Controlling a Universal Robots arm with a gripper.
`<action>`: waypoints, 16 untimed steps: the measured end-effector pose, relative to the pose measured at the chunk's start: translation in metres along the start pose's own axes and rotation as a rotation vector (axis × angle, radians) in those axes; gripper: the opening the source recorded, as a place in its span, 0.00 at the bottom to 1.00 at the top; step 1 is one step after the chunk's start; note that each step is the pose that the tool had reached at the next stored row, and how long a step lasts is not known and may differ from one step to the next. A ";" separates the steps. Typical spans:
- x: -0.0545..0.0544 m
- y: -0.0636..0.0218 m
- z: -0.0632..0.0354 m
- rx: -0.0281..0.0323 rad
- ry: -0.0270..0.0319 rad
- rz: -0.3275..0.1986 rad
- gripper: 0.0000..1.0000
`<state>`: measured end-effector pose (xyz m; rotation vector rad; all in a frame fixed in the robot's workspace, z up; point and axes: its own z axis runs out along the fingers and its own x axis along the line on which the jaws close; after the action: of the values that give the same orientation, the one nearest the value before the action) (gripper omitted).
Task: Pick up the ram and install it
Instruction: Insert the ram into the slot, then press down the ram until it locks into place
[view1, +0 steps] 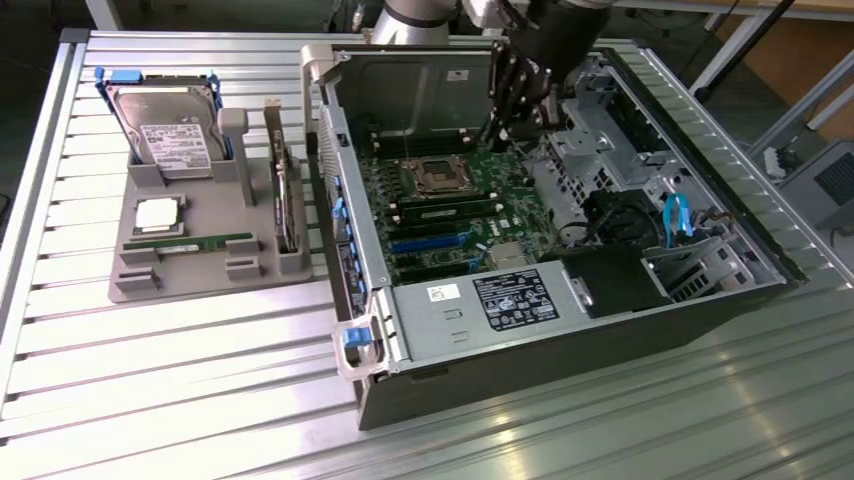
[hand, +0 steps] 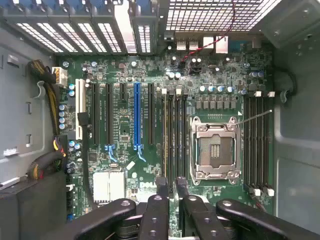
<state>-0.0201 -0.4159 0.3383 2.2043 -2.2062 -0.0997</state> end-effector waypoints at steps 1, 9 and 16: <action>0.000 0.0003 -0.0043 -0.0001 0.0000 0.000 0.18; -0.001 0.0016 -0.0266 0.0000 0.0000 0.000 0.18; -0.001 0.0028 -0.0464 0.0000 0.0000 0.000 0.18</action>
<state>-0.0201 -0.4160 0.3849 2.2043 -2.2061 -0.0997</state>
